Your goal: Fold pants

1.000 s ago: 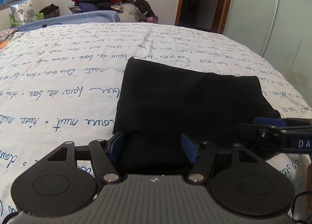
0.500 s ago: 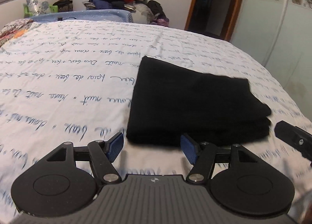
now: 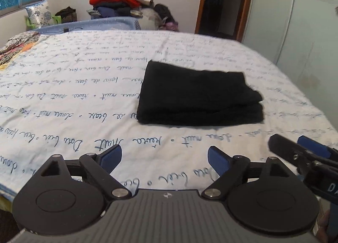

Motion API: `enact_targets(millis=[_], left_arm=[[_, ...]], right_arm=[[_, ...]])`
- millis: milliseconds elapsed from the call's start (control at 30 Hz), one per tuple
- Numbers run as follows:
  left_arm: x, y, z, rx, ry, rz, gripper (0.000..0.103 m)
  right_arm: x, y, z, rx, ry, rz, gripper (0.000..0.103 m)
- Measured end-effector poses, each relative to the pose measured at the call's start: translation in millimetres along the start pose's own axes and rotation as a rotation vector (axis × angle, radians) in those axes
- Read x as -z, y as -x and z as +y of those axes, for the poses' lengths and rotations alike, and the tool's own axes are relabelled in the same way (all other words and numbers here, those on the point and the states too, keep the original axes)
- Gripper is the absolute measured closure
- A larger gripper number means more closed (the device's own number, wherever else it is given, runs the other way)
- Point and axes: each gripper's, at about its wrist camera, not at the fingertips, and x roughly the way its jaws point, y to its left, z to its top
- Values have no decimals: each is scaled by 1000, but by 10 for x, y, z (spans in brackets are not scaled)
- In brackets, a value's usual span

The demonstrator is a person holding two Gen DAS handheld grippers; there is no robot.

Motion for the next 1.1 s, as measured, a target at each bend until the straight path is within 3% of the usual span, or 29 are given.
enact_targets(millis=[100, 167, 400, 567, 733, 1100], left_arm=[[72, 214, 8, 17, -6, -33, 7], [109, 274, -12, 13, -13, -41, 7], [150, 218, -47, -16, -42, -33, 7], [188, 264, -50, -4, -53, -39, 2], [183, 283, -76, -16, -65, -56, 1], [179, 288, -75, -40, -72, -65, 1]], right_arm=[[53, 222, 109, 23, 55, -38, 12], [80, 285, 168, 65, 100, -44, 2], [94, 191, 241, 120, 167, 30, 1], [126, 149, 151, 120, 129, 88, 1], [7, 3, -1, 97, 27, 231, 1], [79, 27, 44, 122, 68, 235, 1]])
